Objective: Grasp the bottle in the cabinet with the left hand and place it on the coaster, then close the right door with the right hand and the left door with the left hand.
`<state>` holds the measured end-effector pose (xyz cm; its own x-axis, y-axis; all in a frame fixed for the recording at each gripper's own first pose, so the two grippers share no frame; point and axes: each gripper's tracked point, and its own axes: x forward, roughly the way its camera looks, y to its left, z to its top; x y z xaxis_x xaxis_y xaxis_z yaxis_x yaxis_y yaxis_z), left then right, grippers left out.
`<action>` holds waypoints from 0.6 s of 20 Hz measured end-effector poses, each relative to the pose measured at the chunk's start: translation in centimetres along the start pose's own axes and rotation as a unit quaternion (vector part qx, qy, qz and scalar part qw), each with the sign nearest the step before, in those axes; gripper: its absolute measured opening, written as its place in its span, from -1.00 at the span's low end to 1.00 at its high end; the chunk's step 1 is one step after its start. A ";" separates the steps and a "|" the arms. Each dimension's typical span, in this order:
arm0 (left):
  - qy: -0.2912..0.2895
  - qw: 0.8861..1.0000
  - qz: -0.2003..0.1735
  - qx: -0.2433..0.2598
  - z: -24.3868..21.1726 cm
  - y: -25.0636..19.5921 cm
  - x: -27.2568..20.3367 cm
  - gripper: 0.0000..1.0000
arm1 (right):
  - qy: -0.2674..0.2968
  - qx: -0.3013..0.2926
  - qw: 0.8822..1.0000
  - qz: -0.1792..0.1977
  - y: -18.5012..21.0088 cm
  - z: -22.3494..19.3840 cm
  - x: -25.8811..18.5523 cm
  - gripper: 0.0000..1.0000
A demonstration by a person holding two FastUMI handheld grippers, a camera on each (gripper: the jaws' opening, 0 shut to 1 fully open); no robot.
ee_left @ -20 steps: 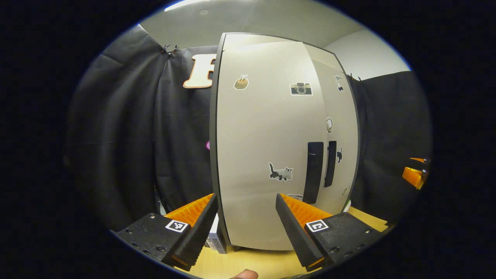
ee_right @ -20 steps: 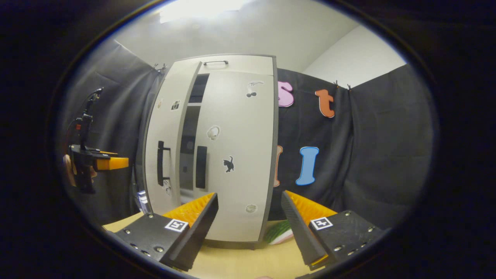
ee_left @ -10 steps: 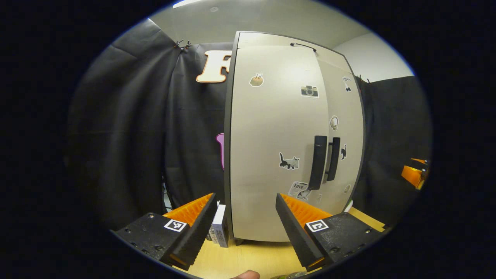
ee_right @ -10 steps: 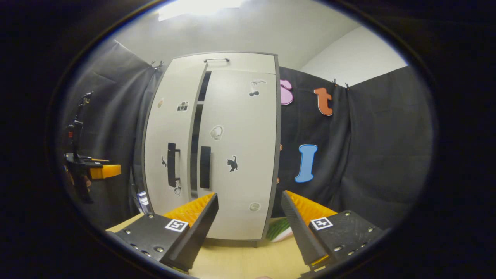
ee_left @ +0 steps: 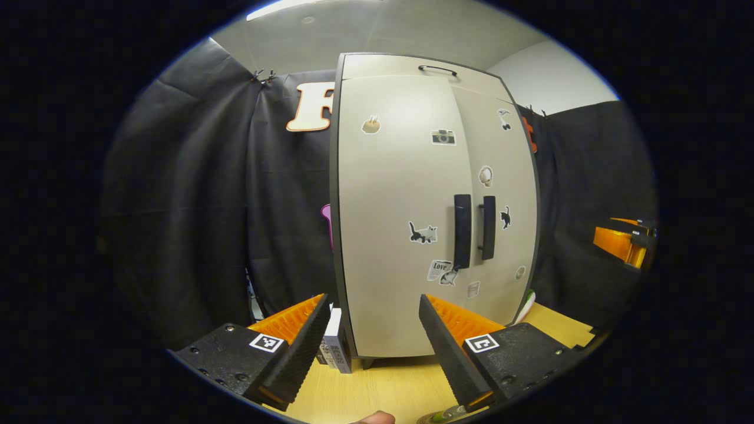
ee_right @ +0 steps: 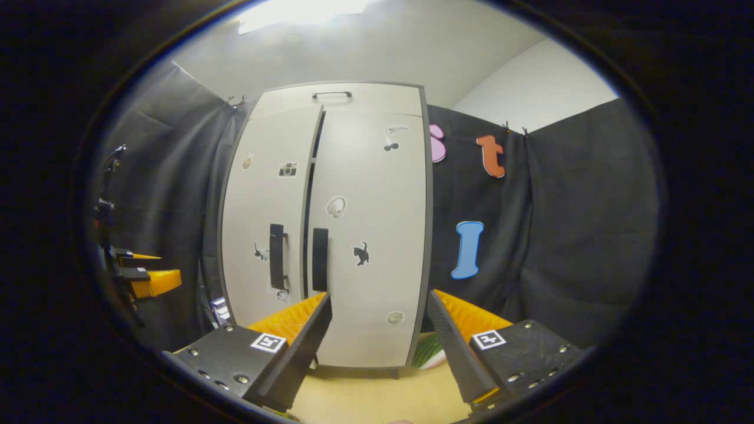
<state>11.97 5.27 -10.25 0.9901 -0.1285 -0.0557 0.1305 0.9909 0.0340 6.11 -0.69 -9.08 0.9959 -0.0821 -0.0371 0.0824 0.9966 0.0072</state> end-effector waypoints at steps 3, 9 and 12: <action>-0.004 1.000 -0.010 0.002 0.0 -1.0 -0.3 0.92 | 0.016 0.000 1.000 -0.011 -0.8 -0.6 -0.1 0.94; -0.007 0.999 -0.033 -0.009 0.6 -3.3 -0.8 0.86 | 0.028 0.045 0.999 -0.011 -2.9 0.4 -0.2 0.98; -0.021 0.999 -0.048 -0.010 1.2 -5.1 -0.9 0.89 | 0.010 0.064 0.998 -0.008 -4.5 1.6 -0.5 0.97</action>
<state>10.46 0.25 -9.13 0.9745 -0.2240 -0.0161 0.2242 0.9745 0.0116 5.30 -5.13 -7.47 0.9935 -0.0973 -0.0584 0.1043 0.9856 0.1333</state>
